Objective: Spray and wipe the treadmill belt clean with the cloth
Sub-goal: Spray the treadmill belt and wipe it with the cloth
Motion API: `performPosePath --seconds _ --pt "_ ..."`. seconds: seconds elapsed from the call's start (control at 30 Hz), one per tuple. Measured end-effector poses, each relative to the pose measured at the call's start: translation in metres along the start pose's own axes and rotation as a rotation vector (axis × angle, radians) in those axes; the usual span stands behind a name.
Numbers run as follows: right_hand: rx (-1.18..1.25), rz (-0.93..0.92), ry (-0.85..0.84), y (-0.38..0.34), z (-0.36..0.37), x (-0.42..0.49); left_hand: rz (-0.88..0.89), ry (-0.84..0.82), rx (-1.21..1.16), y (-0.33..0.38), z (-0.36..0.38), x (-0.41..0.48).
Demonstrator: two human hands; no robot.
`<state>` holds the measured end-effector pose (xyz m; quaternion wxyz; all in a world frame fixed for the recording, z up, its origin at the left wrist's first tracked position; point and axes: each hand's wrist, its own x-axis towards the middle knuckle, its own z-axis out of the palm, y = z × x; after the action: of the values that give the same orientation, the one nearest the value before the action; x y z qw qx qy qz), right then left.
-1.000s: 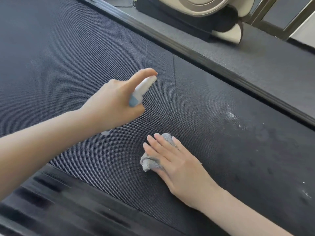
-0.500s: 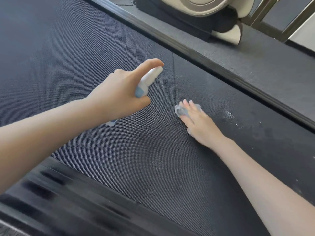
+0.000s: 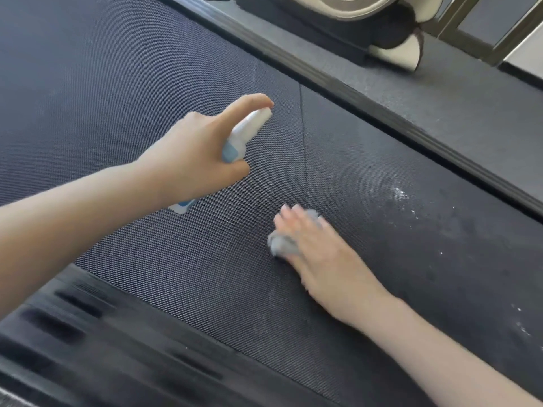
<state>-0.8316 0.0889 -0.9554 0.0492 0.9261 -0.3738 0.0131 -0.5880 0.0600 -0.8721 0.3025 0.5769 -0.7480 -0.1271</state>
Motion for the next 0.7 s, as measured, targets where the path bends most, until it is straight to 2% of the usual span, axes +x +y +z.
performPosePath --seconds 0.1,0.17,0.3,0.37,0.47,0.57,0.7 --pt "-0.063 0.172 -0.134 0.056 0.0 0.025 -0.009 -0.003 -0.022 0.001 0.001 0.002" --pt "-0.019 0.285 -0.232 0.086 -0.001 0.041 -0.001 0.001 -0.038 0.004 0.0 0.004" --pt "-0.015 0.329 -0.262 0.089 -0.004 0.05 0.023 0.008 -0.051 0.01 -0.003 0.005" --pt "0.088 0.295 -0.24 0.07 -0.009 0.045 0.033 0.007 -0.048 0.012 -0.005 0.005" --pt "0.183 0.053 -0.115 0.021 -0.012 0.026 0.034 0.001 -0.05 0.012 -0.006 0.003" --pt "0.331 -0.07 -0.109 -0.027 -0.019 -0.005 0.023 0.004 -0.028 0.009 -0.008 0.002" --pt "0.182 -0.128 -0.055 -0.036 -0.018 -0.019 0.03 -0.002 -0.007 0.006 -0.007 0.0"
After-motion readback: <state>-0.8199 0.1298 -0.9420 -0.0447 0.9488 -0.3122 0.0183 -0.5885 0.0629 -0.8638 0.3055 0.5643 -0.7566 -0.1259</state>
